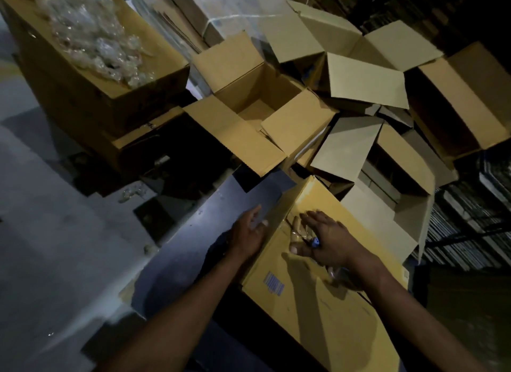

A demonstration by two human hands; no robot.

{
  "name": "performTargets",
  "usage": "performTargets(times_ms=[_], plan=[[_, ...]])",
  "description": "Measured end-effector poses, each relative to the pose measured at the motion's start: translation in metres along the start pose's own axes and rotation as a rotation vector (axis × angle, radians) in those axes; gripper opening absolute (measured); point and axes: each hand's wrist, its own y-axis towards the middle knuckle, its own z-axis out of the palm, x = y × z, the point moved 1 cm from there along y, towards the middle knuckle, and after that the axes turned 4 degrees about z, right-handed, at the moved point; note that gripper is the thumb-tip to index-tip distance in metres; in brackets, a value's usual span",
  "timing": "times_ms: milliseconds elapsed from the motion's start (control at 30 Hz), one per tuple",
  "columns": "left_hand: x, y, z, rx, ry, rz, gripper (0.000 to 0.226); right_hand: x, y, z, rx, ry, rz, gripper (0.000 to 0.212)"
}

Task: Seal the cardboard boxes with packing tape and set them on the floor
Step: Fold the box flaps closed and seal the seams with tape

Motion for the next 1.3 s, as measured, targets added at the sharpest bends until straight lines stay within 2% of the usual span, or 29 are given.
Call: performTargets(times_ms=[100, 133, 200, 300, 367, 467, 567, 633, 700, 767, 833, 900, 933, 1000, 1067, 1133, 1200, 1300], plan=[[-0.009, -0.017, 0.009, 0.377, -0.066, 0.054, 0.101, 0.002, -0.003, 0.006, 0.016, -0.014, -0.018, 0.117], [-0.007, -0.019, 0.011, 0.464, -0.014, 0.046, 0.107, 0.003, -0.003, 0.008, 0.026, -0.029, -0.021, 0.113], [0.001, -0.017, 0.008, 0.534, 0.105, 0.014, 0.110, 0.006, -0.005, 0.012, 0.041, -0.067, -0.027, 0.107], [0.009, -0.012, -0.005, 0.552, 0.180, -0.042, 0.116, 0.007, -0.007, 0.017, 0.066, -0.092, -0.024, 0.108], [0.002, -0.014, -0.007, 0.521, 0.218, 0.043, 0.115, 0.005, -0.006, 0.021, 0.071, -0.083, -0.024, 0.110], [-0.011, -0.015, 0.001, 0.487, 0.146, 0.138, 0.110, 0.004, -0.005, 0.023, 0.065, -0.057, -0.028, 0.112], [-0.012, -0.015, 0.009, 0.536, 0.157, 0.157, 0.106, 0.006, -0.003, 0.024, 0.057, -0.060, -0.034, 0.114], [-0.009, -0.012, 0.008, 0.556, 0.202, 0.101, 0.107, 0.004, -0.003, 0.024, 0.046, -0.027, -0.036, 0.119], [-0.012, -0.010, 0.004, 0.534, 0.329, 0.082, 0.104, 0.001, -0.006, 0.024, 0.039, 0.001, -0.040, 0.122], [-0.020, -0.012, 0.003, 0.436, 0.570, 0.256, 0.102, -0.010, -0.013, 0.023, 0.048, 0.011, -0.020, 0.120], [-0.031, -0.017, 0.009, 0.371, 0.727, 0.506, 0.101, -0.030, -0.023, 0.022, 0.070, -0.011, 0.008, 0.115], [-0.034, -0.021, 0.026, 0.424, 0.897, 0.733, 0.102, -0.053, -0.037, 0.021, 0.092, -0.053, -0.013, 0.106], [-0.033, -0.024, 0.033, 0.484, 1.022, 0.792, 0.105, -0.064, -0.043, 0.023, 0.102, -0.079, -0.031, 0.098], [-0.029, -0.021, 0.040, 0.549, 1.227, 0.788, 0.111, -0.079, -0.054, 0.026, 0.093, -0.144, -0.038, 0.079], [-0.027, -0.021, 0.041, 0.536, 1.342, 0.748, 0.115, -0.082, -0.064, 0.024, 0.043, -0.191, -0.057, 0.071], [-0.030, -0.022, 0.042, 0.563, 1.445, 0.706, 0.117, -0.086, -0.073, 0.018, 0.023, -0.138, -0.037, 0.063], [-0.035, -0.026, 0.043, 0.584, 1.482, 0.685, 0.119, -0.091, -0.085, 0.013, 0.011, -0.079, -0.026, 0.058], [-0.043, -0.026, 0.041, 0.590, 1.483, 0.700, 0.119, -0.105, -0.099, 0.019, -0.034, -0.153, -0.087, 0.053]])
